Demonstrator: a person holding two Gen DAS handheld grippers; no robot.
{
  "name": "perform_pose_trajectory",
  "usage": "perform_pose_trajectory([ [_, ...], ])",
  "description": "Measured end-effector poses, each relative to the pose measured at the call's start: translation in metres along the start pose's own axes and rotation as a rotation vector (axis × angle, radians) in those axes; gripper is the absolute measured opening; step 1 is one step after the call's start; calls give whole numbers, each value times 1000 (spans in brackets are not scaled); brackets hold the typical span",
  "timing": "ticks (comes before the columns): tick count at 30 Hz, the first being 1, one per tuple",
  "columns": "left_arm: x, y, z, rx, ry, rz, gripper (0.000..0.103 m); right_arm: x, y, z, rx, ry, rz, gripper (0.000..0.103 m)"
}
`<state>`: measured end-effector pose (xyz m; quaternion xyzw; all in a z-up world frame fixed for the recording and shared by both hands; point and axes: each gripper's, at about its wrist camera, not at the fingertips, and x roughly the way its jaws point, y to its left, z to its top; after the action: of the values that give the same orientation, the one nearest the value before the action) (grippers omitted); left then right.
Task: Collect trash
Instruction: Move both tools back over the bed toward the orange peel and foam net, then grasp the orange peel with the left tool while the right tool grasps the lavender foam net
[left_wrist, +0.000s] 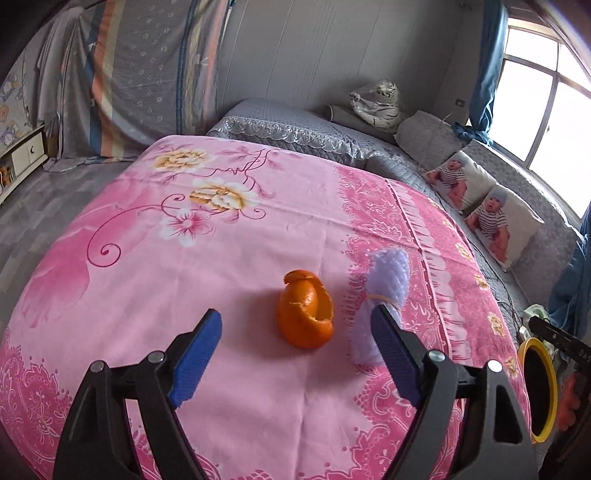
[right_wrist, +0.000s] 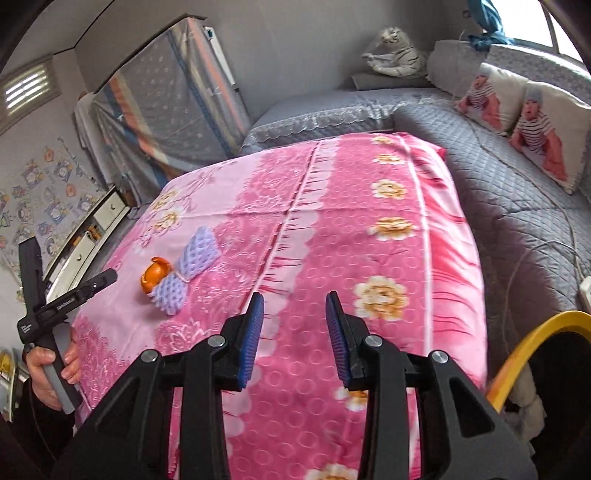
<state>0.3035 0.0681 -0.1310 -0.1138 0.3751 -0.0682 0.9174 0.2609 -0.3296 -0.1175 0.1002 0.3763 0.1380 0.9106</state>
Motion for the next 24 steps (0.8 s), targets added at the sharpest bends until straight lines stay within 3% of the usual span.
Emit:
perform_pose_trajectory([
  [5, 18, 12, 7, -66, 39, -46, 79, 33, 56, 0, -90, 49, 93, 34],
  [7, 27, 10, 10, -78, 50, -57, 79, 47, 75, -3, -128, 77, 130, 43],
  [9, 36, 12, 12, -105, 68, -74, 79, 61, 91, -6, -153, 103, 147, 44],
  [17, 55, 22, 15, -187, 94, -82, 79, 106, 136, -14, -217, 148, 149, 44],
  [24, 67, 25, 13, -207, 121, -107, 78, 133, 143, -13, -204, 184, 120, 44],
])
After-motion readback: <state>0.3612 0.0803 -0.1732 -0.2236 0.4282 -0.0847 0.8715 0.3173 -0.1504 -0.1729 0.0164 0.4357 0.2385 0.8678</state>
